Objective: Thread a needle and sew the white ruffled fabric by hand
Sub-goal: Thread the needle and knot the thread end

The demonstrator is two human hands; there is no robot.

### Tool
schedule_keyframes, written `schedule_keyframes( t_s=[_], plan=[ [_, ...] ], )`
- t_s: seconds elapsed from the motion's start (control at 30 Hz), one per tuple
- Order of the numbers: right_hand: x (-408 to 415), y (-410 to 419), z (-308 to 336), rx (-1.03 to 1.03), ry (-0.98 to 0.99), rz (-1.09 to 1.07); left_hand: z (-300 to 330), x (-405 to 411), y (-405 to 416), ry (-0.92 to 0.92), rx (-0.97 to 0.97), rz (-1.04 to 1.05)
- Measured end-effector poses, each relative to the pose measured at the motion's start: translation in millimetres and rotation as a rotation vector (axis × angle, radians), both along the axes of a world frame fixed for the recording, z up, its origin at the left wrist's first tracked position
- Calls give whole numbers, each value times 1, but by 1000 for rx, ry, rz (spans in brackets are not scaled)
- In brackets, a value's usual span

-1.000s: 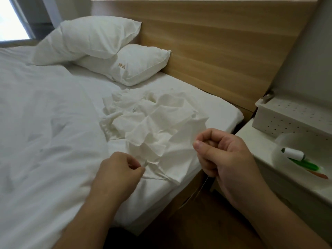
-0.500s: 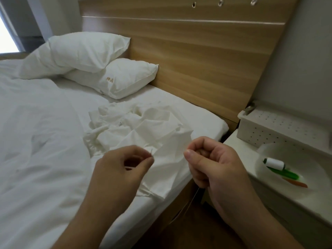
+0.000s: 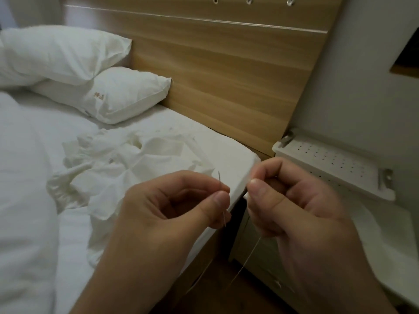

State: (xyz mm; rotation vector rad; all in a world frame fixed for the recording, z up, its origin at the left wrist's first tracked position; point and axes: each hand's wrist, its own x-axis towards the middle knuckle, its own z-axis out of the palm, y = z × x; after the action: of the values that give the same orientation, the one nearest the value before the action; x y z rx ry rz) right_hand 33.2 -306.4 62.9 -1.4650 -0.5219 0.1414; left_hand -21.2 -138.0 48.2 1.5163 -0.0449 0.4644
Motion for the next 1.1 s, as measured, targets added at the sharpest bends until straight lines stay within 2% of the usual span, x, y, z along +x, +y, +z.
schedule_keyframes(
  t_s=[0.2, 0.67, 1.1],
  plan=[
    [-2, 8, -2, -19, -10, 22, -2, 0, 5, -7, 2, -30],
    [-15, 25, 5, -82, -165, -96, -5, 1, 10, -70, -16, -46],
    [-6, 38, 5, -92, -214, -148, -10, 14, 16, -72, -105, -30]
  ],
)
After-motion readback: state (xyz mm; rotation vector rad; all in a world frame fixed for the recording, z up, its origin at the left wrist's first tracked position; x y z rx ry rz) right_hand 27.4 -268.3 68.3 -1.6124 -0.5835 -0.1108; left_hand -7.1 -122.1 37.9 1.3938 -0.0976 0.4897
